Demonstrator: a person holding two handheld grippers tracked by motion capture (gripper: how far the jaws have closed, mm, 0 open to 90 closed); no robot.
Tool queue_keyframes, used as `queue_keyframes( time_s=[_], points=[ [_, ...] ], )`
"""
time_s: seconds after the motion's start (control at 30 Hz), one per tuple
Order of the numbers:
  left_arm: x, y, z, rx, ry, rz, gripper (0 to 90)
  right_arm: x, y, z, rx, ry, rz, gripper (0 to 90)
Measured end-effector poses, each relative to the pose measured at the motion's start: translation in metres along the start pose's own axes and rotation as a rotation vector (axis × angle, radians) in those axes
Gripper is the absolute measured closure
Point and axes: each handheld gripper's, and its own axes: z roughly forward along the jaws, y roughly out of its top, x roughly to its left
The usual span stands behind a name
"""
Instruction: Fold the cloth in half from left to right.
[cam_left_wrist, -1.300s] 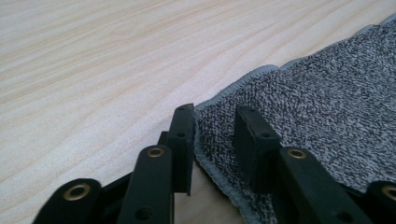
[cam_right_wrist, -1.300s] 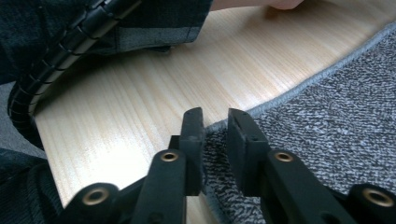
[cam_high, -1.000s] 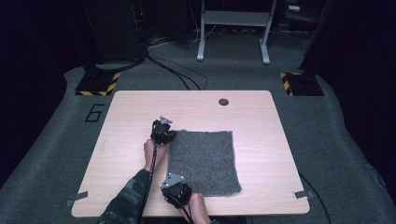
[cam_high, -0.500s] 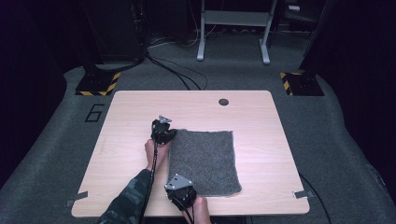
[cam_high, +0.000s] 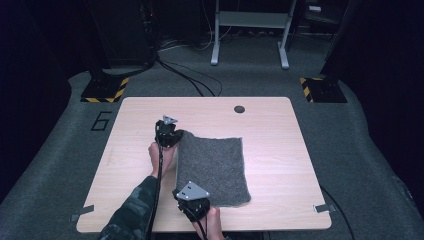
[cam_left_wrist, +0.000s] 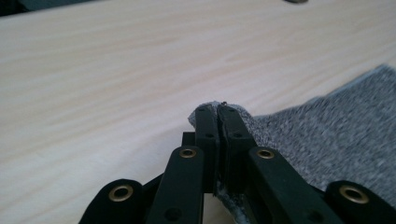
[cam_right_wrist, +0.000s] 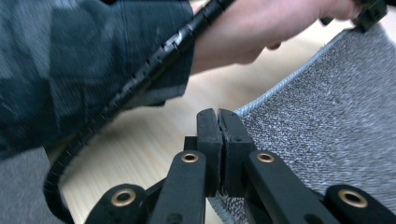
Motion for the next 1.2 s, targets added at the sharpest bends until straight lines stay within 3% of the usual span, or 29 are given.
queue_keyframes(
  time_s=[0.17, 0.33, 0.7, 0.93, 0.97, 1.2],
  points=[
    [0.006, 0.022, -0.02, -0.026, 0.024, 0.016, 87.2, 0.003, 0.02, -0.008, -0.085, 0.004, 0.01, 88.1],
    [-0.006, 0.035, -0.021, -0.025, 0.012, 0.061, 87.1, -0.004, 0.017, -0.019, -0.105, -0.006, 0.024, 88.1],
    [-0.059, 0.045, 0.018, 0.023, -0.047, 0.148, 87.1, -0.033, -0.012, -0.048, -0.062, -0.087, 0.067, 88.1],
    [-0.088, 0.048, 0.042, 0.045, -0.077, 0.172, 87.1, -0.051, -0.03, -0.059, -0.025, -0.12, 0.086, 88.0],
    [-0.092, 0.048, 0.046, 0.042, -0.081, 0.159, 87.1, -0.054, -0.033, -0.061, -0.019, -0.125, 0.092, 88.0],
    [-0.108, 0.046, 0.067, 0.067, -0.086, 0.166, 87.1, -0.077, -0.054, -0.066, 0.045, -0.163, 0.128, 87.9]
  ],
)
